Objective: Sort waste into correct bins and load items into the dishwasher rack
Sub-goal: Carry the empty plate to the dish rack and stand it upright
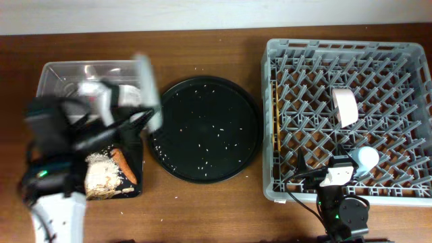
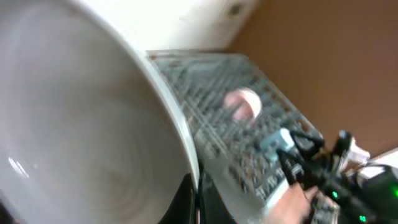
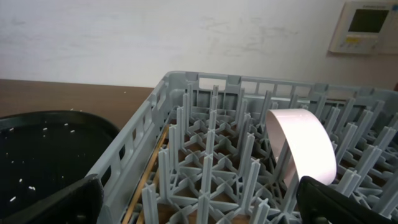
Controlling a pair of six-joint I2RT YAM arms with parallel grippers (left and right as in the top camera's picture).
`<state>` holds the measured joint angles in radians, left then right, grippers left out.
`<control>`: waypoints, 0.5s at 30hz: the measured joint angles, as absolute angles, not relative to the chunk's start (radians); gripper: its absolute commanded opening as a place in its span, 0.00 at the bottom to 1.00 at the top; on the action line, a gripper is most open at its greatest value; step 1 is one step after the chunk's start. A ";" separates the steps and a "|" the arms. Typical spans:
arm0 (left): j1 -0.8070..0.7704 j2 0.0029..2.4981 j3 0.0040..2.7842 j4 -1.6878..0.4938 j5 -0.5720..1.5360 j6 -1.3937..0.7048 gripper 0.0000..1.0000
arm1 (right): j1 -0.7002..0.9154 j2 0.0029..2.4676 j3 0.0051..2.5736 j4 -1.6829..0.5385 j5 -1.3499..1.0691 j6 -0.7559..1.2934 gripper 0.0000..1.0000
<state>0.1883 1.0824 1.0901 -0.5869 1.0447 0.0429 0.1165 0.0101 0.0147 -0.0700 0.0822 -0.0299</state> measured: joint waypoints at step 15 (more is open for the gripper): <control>-0.520 1.800 1.096 0.870 0.893 -0.771 0.00 | 0.116 0.010 0.015 -0.070 0.082 -0.030 0.98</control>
<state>-0.5201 1.8000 1.0962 0.8696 0.8932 -0.7708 0.1158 0.0101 0.0147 -0.0700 0.0822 -0.0299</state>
